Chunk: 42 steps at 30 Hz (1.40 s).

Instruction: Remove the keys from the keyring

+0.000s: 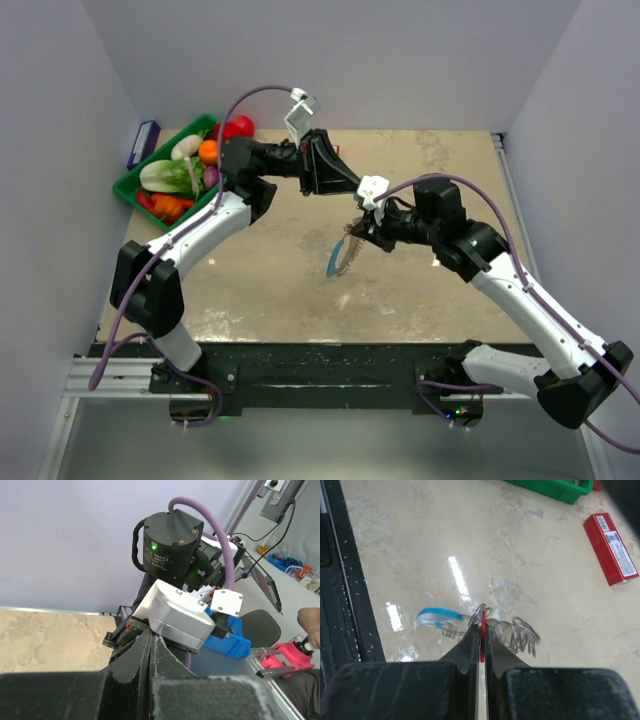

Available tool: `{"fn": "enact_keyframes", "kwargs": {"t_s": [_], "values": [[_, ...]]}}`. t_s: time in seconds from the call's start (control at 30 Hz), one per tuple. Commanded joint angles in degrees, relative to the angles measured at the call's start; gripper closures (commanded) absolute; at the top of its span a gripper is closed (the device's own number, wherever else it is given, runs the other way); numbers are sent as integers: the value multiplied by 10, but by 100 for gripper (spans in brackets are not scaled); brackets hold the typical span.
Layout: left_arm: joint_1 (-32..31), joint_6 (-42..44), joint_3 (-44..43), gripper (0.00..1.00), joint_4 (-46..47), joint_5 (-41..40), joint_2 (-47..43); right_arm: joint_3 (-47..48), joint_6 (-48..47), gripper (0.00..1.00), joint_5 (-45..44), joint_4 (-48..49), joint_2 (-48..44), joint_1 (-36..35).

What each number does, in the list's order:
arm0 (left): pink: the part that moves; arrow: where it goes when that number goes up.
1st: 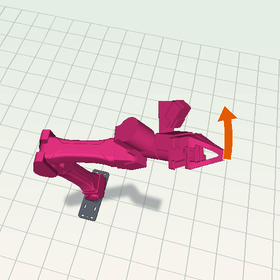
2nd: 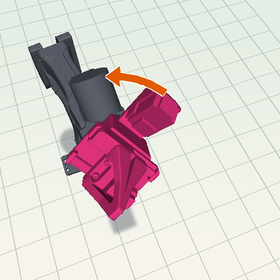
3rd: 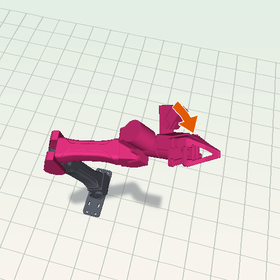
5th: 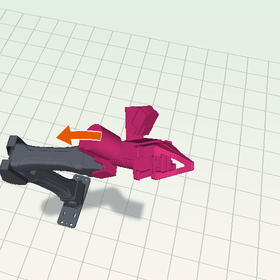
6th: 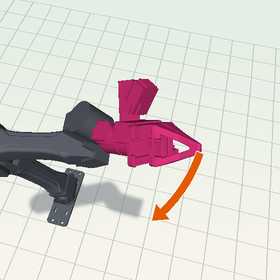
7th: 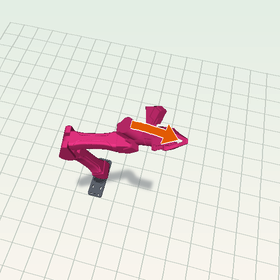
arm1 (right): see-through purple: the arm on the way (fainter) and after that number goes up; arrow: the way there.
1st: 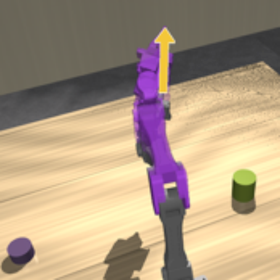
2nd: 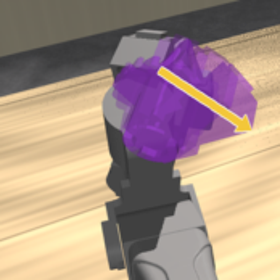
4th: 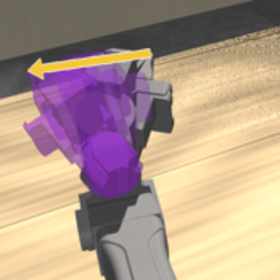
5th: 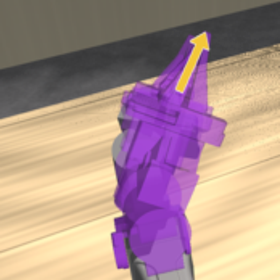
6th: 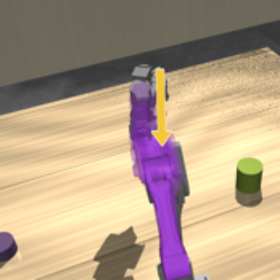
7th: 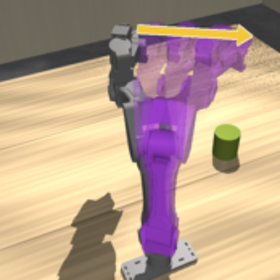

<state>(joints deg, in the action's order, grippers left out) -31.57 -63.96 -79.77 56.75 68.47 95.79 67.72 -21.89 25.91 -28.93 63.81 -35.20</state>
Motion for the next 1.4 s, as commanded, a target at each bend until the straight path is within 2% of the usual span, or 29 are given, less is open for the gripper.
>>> {"fn": "enact_keyframes", "kwargs": {"t_s": [0.0, 0.1, 0.17, 0.2, 0.23, 0.3, 0.33, 0.47, 0.53, 0.73, 0.97, 1.03, 1.13, 1.17, 1.23, 1.37], "values": [[4, 8, -6, 100, 11, -10, -26, -3, 11, 100, -21, 33, -39, 23], [10, 54, -2, 100, -39, -2, -31, 7, 2, 100, -25, 23, -42, 26], [17, 95, -9, 98, -109, 3, -35, 12, -10, 100, -31, 16, -45, 27], [20, 143, -14, 95, -134, 4, -37, 14, -14, 100, -32, 12, -45, 28], [24, 173, -30, 90, -208, 2, -38, 19, -29, 100, -33, -3, -45, 27], [33, 262, -58, 86, -273, 1, -38, 19, -35, 100, -40, -8, -49, 29], [34, 293, -66, 83, -342, -3, -38, 21, -39, 100, -43, -10, -52, 29], [34, 444, -92, 75, -464, 0, -35, 30, -46, 100, -38, -14, -53, 36], [34, 483, -100, 73, -521, 2, -32, 40, -47, 100, -26, -16, -50, 39], [34, 560, -108, 68, -602, 40, -21, 57, -51, 100, -9, -21, -48, 52], [24, 617, -108, 60, -645, 61, -23, 60, -51, 100, 9, -24, -50, 65], [13, 637, -111, 57, -681, 42, -25, 65, -48, 100, 19, -25, -50, 69], [-23, 783, -131, 55, -776, -21, -27, 77, -49, 100, 32, -34, -49, 74], [-34, 806, -137, 55, -796, -44, -29, 79, -50, 100, 36, -35, -49, 74], [-59, 829, -139, 55, -813, -81, -33, 81, -48, 100, 41, -39, -47, 75], [-67, 821, -148, 54, -807, -92, -32, 81, -47, 100, 44, -39, -47, 76]]}}
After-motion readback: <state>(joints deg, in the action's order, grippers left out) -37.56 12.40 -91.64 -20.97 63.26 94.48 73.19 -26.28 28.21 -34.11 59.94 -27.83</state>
